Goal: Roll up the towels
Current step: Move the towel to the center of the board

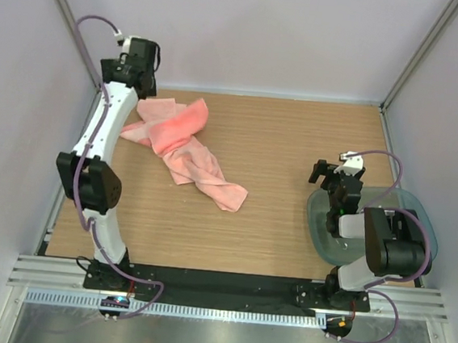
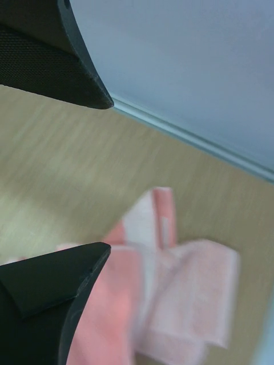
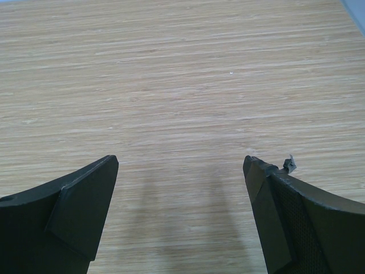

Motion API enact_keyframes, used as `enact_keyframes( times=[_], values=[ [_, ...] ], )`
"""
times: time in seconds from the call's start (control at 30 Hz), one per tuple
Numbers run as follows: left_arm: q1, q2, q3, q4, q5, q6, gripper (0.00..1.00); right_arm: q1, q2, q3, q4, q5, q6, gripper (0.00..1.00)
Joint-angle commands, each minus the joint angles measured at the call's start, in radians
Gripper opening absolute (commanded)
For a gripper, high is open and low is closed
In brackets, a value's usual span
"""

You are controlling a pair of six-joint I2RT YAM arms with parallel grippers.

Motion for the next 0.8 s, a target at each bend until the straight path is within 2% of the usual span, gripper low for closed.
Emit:
enact_keyframes(
  times=[0.0, 0.1, 0.13, 0.17, 0.2, 0.23, 0.27, 0.3, 0.33, 0.4, 0.43, 0.47, 0.5, 0.53, 0.6, 0.63, 0.67, 0.7, 0.73, 0.77],
  values=[
    [-0.003, 0.117, -0.016, -0.698, -0.165, -0.077, 1.0, 0.013, 0.002, -0.012, -0.029, 0.042, 0.015, 1.0],
    [-0.001, -0.033, -0.167, -0.59, -0.016, -0.115, 1.0, 0.078, -0.018, -0.007, -0.051, 0.129, -0.029, 1.0],
    [-0.003, -0.117, -0.207, -0.487, 0.051, -0.109, 1.0, 0.09, -0.062, -0.007, -0.065, 0.146, -0.034, 1.0],
    [-0.001, -0.165, -0.262, -0.443, 0.181, -0.109, 1.0, 0.128, -0.096, 0.003, -0.157, 0.19, -0.034, 1.0],
    [-0.001, -0.206, -0.302, -0.399, 0.243, -0.124, 1.0, 0.15, -0.128, 0.047, -0.218, 0.271, -0.04, 1.0],
    [0.002, -0.246, -0.342, -0.269, 0.301, -0.129, 1.0, 0.164, -0.187, 0.075, -0.281, 0.272, -0.071, 1.0],
    [0.005, -0.326, -0.375, -0.221, 0.422, -0.127, 1.0, 0.176, -0.215, 0.101, -0.373, 0.269, -0.075, 1.0],
    [0.005, -0.354, -0.415, -0.179, 0.458, -0.126, 1.0, 0.196, -0.243, 0.15, -0.409, 0.293, -0.05, 1.0],
    [0.006, -0.386, -0.438, -0.088, 0.502, -0.133, 1.0, 0.197, -0.274, 0.181, -0.453, 0.269, 0.058, 1.0],
    [0.011, -0.472, -0.556, 0.014, 0.537, -0.208, 1.0, 0.216, -0.346, 0.323, -0.667, 0.214, 0.146, 1.0],
    [0.031, -0.492, -0.598, 0.037, 0.524, -0.316, 1.0, 0.22, -0.363, 0.385, -0.766, 0.138, 0.25, 1.0],
    [0.055, -0.503, -0.627, 0.05, 0.53, -0.342, 1.0, 0.222, -0.371, 0.437, -0.88, 0.055, 0.295, 1.0],
    [0.081, -0.506, -0.643, 0.054, 0.681, -0.337, 1.0, 0.222, -0.369, 0.475, -0.869, -0.069, 0.311, 1.0],
    [0.1, -0.501, -0.655, 0.036, 0.728, -0.325, 1.0, 0.22, -0.365, 0.47, -0.825, -0.248, 0.39, 1.0],
    [0.097, -0.542, -0.688, 0.036, 0.727, -0.331, 0.96, 0.217, -0.314, 0.401, -0.683, -0.269, 0.636, 1.0],
    [0.094, -0.626, -0.765, 0.094, 0.727, -0.339, 0.96, 0.182, -0.233, 0.407, -0.64, -0.439, 0.788, 0.99],
    [0.095, -0.627, -0.809, 0.094, 0.722, -0.337, 0.96, 0.181, -0.233, 0.407, -0.618, -0.528, 0.793, 0.99],
    [0.094, -0.67, -0.845, 0.134, 0.711, -0.337, 0.96, 0.205, -0.173, 0.464, -0.644, -0.553, 0.765, 0.99],
    [0.094, -0.766, -0.876, 0.146, 0.676, -0.337, 0.96, 0.237, -0.17, 0.503, -0.723, -0.506, 0.706, 1.0],
    [0.094, -0.805, -0.941, 0.156, 0.656, -0.334, 0.96, 0.354, -0.171, 0.57, -0.898, -0.343, 0.546, 1.0]
  ],
)
